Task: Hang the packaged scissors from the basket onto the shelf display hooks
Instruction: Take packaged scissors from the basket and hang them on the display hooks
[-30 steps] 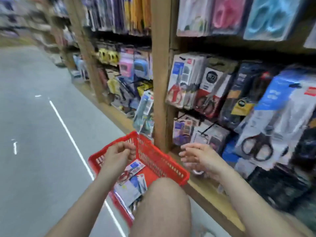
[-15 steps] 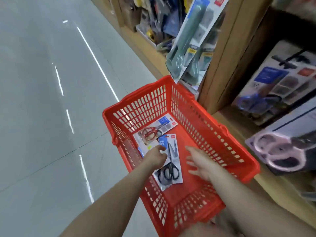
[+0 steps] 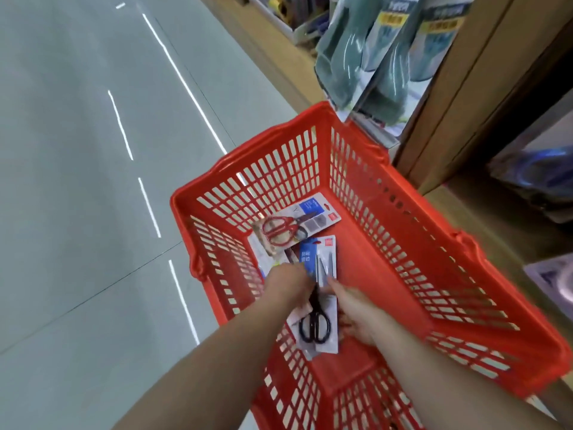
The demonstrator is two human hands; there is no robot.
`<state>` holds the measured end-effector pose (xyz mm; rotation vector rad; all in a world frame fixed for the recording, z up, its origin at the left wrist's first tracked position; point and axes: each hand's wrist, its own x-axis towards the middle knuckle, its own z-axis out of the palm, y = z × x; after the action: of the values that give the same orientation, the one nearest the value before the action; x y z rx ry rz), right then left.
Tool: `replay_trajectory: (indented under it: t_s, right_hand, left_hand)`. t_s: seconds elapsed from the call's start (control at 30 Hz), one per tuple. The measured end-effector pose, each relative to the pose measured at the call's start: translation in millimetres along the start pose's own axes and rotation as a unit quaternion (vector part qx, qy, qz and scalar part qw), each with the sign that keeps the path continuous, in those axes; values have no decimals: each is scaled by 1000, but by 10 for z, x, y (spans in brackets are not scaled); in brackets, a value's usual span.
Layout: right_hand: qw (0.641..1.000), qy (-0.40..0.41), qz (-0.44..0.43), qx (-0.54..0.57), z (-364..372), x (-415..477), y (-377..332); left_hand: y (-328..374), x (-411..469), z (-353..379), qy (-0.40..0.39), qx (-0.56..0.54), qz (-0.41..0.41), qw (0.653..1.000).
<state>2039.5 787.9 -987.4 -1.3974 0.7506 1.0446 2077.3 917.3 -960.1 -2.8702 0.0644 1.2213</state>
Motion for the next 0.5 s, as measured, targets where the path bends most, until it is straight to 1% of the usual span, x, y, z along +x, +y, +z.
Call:
replay_trajectory:
  t_s: [0.07,0.17,0.23,0.3,0.33,0.4,0.43,0.5]
  right_hand:
    - [998,26,-53,-28,119,-34,4]
    - [984,79,-132,-88,178,-176,-89]
    - [972,112,-179,-102,115,-345,-240]
    - [964,133,-212,-90,-18,-536,-378]
    - [960,139,-225,-87,-89,-641,-429]
    - [955,137,-248,-84,-200,-886,-496]
    - [953,132,-261,-80,-240,-1018,-518]
    - [943,125,-303,-67,-281,-1297,-566]
  left_hand:
    - [-90,-109,-114,38,-29,-31,998]
    - [-175,-353,-340,52,-79,-55,994]
    - [-221,-615,-523,66,-141,-63,986]
    - [-281,-918,-631,90,-219,-58,970]
    - [-316,-1077,-638,99,-280,-55,953]
    - [-340,-1421,-596,119,-416,-38,901]
    - [-336,-1570,-564,136,-458,-27,878]
    - [-301,-1852,-521,171,-506,0,845]
